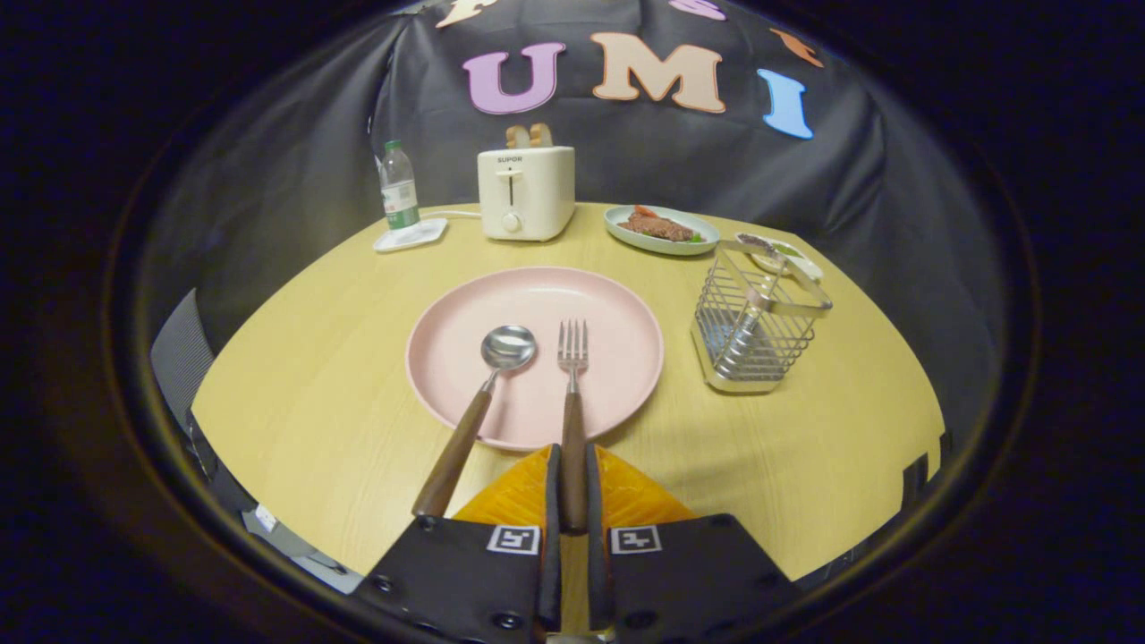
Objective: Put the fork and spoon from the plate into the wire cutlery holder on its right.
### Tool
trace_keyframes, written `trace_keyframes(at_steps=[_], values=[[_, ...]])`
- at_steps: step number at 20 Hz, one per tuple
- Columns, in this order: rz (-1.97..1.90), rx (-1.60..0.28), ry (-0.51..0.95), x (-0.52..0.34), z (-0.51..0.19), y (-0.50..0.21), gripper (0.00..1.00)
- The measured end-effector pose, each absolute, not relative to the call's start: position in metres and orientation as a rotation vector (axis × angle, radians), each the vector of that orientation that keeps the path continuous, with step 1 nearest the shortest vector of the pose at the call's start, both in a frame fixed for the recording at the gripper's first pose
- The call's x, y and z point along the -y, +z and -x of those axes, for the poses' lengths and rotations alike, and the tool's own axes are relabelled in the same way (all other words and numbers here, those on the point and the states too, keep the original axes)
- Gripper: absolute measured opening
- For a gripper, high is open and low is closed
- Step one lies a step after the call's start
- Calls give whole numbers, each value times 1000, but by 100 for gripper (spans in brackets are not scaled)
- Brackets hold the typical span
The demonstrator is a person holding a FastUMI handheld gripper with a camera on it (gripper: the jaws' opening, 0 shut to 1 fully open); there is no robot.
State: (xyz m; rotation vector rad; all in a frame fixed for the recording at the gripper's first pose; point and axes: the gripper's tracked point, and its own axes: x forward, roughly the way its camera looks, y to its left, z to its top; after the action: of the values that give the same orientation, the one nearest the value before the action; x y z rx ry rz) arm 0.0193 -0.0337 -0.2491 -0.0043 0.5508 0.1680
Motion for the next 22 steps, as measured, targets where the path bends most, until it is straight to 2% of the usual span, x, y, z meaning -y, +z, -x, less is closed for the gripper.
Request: trace_keyframes(at_steps=[2, 4, 13, 22], values=[[14, -548, 158, 36, -19, -249, 15], [14, -556, 162, 35, -17, -249, 8], [24, -527, 121, 46, -21, -219, 8], [2, -558, 15, 74, -17, -165, 8]])
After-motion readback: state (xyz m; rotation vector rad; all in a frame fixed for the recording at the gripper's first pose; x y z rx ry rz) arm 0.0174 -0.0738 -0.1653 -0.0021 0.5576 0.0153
